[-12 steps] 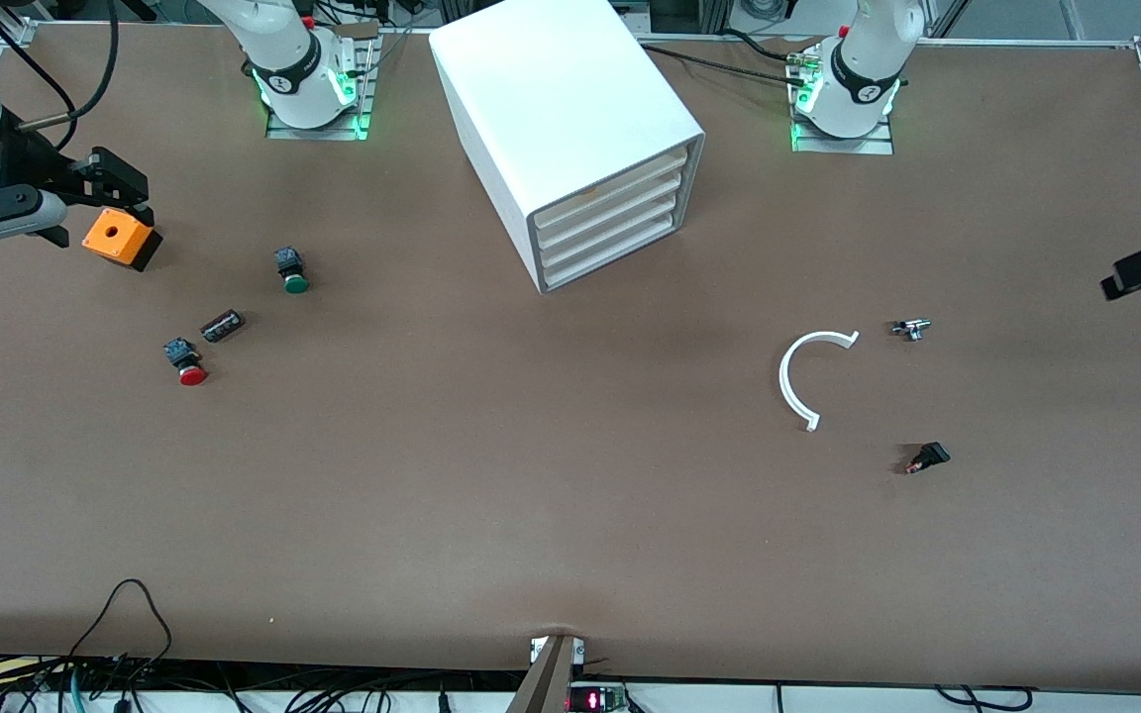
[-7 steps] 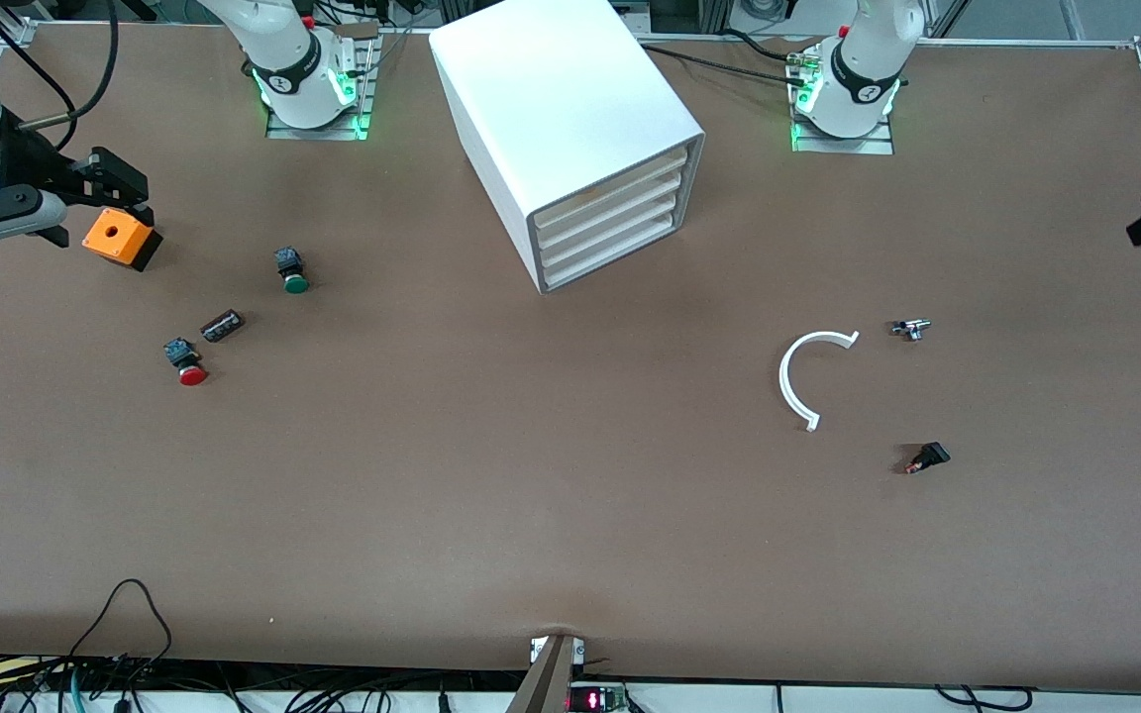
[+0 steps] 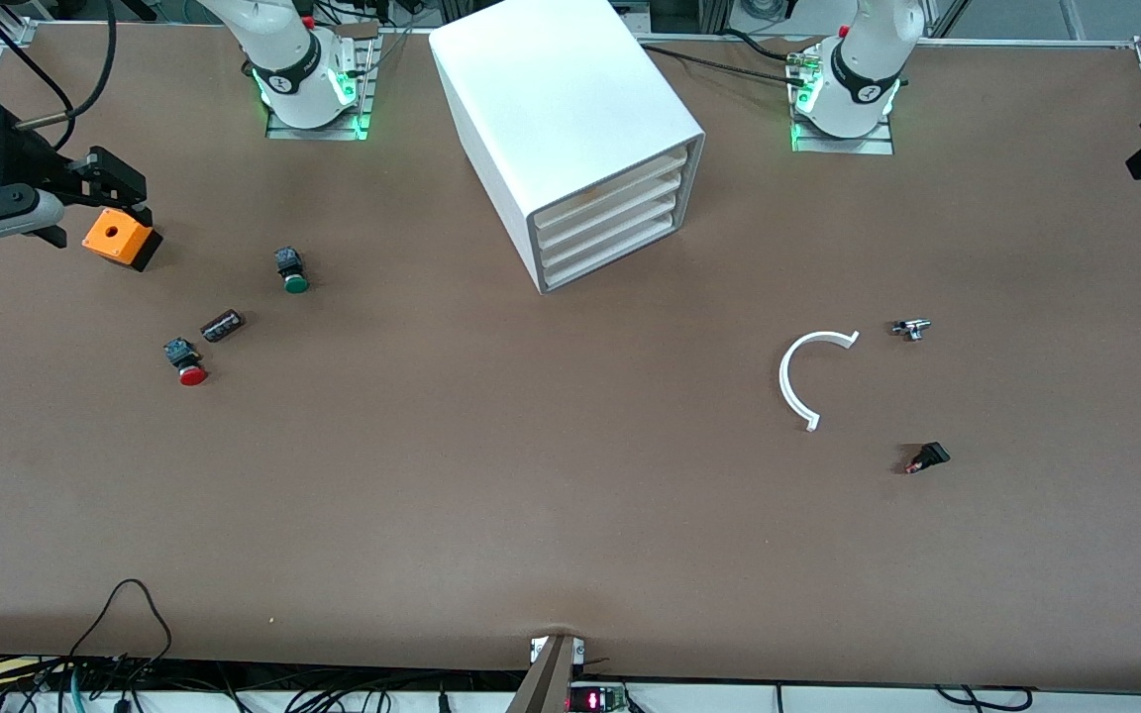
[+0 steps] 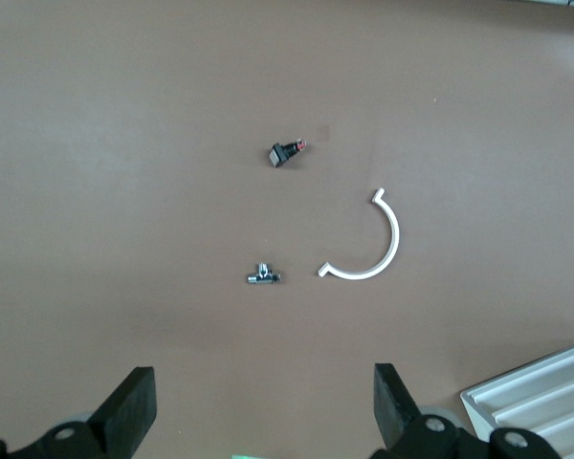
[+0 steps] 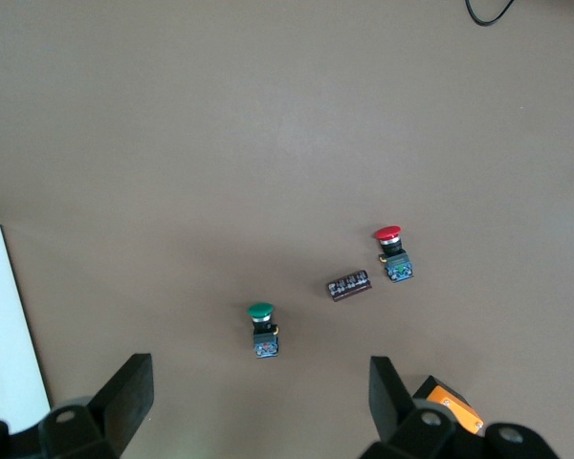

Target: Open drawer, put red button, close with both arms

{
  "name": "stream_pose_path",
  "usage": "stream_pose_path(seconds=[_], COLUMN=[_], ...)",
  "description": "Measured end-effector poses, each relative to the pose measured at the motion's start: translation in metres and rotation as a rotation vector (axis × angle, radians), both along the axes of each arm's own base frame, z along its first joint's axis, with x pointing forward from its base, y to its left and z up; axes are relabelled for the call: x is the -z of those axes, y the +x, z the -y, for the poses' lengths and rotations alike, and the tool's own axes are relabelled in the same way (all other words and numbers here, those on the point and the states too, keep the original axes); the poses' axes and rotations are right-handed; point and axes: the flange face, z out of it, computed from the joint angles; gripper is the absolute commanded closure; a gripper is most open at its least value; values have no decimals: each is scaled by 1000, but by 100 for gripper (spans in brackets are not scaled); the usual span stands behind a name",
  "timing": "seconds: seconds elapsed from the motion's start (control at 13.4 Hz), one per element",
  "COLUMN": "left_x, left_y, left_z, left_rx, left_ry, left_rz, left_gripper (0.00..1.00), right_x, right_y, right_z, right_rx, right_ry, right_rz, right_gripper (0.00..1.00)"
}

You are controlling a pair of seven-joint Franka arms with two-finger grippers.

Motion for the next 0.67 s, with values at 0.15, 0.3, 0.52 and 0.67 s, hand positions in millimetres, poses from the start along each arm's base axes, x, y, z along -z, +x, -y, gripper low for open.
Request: stream_pose_path(seconds=[0.15, 0.3, 0.52, 0.67], left_x=[12, 30, 72, 111], left_y=[-5, -5, 7, 21], left_z=[3, 9, 10, 21], left_rx=[5, 13, 10, -36], left_ry=[-22, -60, -80, -86], left_rz=[-45, -117, -239, -351], left_gripper=[0, 0, 0, 1], right_x=[0, -1, -1, -1], right_y=[0, 0, 0, 0], right_z=[0, 0, 0, -1], right_rx=[0, 0, -1, -1], right_ry=[0, 0, 0, 0], right_rz=[1, 2, 2, 1], right_gripper=[0, 0, 0, 0])
